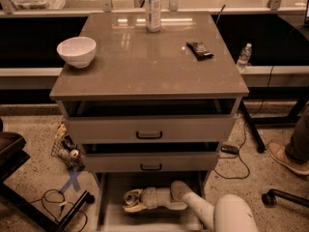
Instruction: Place redbull can into bottom drawer
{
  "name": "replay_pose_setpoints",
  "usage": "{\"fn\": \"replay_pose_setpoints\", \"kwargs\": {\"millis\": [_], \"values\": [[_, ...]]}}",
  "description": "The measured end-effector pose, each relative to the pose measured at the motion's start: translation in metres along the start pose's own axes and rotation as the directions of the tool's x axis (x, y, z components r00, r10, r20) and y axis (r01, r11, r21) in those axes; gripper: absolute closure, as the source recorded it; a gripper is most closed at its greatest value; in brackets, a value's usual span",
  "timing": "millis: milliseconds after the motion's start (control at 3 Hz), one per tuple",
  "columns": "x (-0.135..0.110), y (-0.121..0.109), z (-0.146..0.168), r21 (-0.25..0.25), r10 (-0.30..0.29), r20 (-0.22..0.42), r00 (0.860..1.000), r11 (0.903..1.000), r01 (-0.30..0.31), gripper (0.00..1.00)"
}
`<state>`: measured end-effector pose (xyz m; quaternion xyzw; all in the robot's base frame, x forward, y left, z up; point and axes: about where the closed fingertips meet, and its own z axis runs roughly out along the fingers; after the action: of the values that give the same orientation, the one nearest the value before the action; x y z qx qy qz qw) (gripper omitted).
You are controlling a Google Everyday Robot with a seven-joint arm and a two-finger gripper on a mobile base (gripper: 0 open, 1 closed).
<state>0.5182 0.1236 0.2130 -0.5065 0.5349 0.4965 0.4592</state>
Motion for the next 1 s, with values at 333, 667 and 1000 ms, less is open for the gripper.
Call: {"fn": "replay_pose_setpoints", "kwargs": {"millis": [333, 667, 1000], "values": [[0.0011, 0.0015, 0.0029, -0.004, 0.003, 0.002, 1.000, 1.0000, -0.003, 0.77], [0.0011, 0.0025, 0.0046, -0.006, 0.004, 0.003, 1.000, 1.0000, -0.004, 0.54], [0.0008, 0.0043, 0.0076, -0.011, 0.006, 0.005, 1.000, 0.9999, -0.005, 0.23]]}}
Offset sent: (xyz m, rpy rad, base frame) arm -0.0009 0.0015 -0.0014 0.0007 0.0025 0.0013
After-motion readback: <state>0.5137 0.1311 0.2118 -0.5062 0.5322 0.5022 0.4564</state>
